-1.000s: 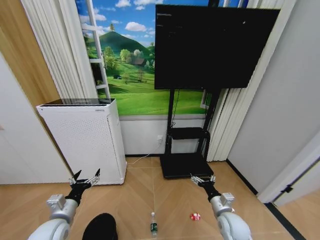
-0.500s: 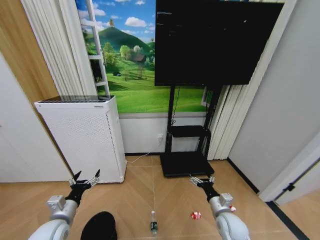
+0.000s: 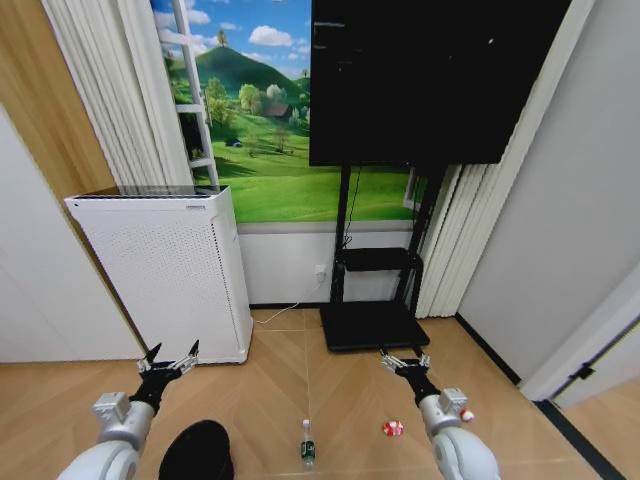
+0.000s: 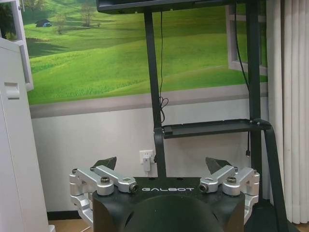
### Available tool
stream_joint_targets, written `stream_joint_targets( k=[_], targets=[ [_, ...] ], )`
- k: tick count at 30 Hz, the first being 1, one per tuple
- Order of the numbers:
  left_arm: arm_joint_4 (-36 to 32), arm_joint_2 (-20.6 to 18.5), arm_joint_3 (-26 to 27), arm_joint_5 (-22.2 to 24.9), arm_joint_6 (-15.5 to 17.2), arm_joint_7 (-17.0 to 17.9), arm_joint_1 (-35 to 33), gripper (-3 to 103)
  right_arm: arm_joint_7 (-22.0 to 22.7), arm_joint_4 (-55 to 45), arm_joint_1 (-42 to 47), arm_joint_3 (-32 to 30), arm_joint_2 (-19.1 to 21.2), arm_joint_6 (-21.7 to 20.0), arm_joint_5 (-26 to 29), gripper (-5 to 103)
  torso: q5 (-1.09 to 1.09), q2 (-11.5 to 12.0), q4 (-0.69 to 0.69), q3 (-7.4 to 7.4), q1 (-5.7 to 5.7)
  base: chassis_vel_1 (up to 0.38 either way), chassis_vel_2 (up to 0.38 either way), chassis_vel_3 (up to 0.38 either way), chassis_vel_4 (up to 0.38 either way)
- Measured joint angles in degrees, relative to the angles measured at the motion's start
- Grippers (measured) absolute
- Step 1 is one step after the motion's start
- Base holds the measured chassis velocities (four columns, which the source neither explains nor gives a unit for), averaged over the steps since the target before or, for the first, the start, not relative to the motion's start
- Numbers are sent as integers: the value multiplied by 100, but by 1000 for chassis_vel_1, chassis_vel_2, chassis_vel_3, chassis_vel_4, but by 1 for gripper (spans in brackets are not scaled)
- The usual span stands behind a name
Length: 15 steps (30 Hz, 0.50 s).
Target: Pick up the trash bin and place the garbage on the floor into it.
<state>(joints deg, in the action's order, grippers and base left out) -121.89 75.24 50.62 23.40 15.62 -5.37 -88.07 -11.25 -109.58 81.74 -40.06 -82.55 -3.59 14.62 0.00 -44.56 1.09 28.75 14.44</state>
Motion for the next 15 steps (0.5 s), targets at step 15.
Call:
stream_joint_targets(
  k=[15],
  targets=[
    [115, 36, 4, -163, -49, -56, -35, 100, -2, 95, -22, 20, -4, 13, 68, 100, 0, 380, 0, -220, -159, 0, 0, 0, 0]
  ],
)
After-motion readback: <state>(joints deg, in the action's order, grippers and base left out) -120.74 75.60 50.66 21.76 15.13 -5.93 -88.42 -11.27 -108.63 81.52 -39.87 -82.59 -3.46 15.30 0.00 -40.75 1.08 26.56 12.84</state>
